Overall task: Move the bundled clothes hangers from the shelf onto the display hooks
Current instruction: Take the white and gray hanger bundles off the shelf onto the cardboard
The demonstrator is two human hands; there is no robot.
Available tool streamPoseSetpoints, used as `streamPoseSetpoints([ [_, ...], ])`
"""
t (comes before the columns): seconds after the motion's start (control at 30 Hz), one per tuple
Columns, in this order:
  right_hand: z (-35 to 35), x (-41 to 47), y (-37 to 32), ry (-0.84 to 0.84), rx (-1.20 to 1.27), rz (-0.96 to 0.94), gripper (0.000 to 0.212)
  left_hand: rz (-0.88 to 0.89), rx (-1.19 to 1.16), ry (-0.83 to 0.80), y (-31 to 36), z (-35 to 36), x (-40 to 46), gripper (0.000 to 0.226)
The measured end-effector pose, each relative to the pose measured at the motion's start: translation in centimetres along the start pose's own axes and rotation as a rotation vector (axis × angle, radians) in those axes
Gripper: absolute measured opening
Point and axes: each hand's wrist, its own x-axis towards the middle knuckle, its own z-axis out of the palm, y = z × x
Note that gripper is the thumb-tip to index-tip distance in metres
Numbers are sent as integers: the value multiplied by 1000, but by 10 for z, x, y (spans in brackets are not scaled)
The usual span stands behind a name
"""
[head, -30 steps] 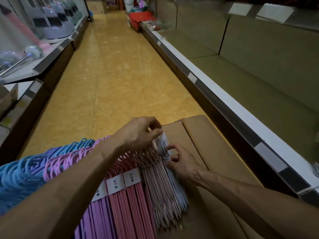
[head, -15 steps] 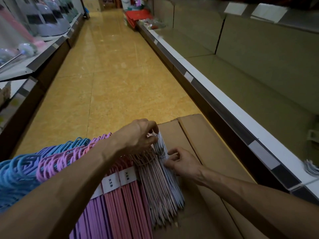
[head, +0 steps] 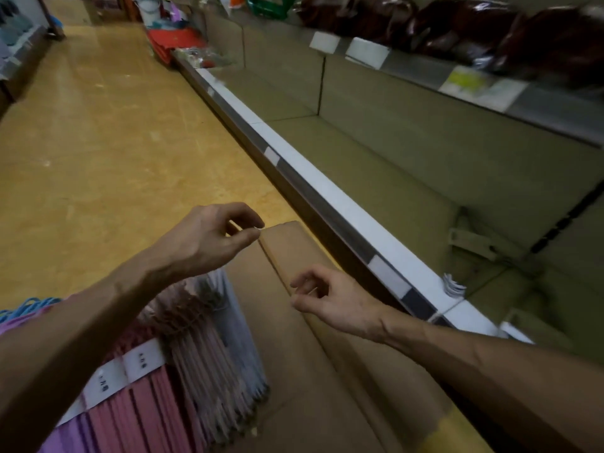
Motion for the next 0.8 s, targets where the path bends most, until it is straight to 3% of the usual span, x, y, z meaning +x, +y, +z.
streamPoseSetpoints([
  [0.33,-115,-65,49,355,-1,59,14,-36,-401,13,59,57,42,16],
  [0.57,-209,-91,109,651,-213,251,8,-40,-569,-32,106,102,76,16],
  [0.8,-272,-93,176,632,-416,429,30,-90,-659,-91,140,156,109,14],
])
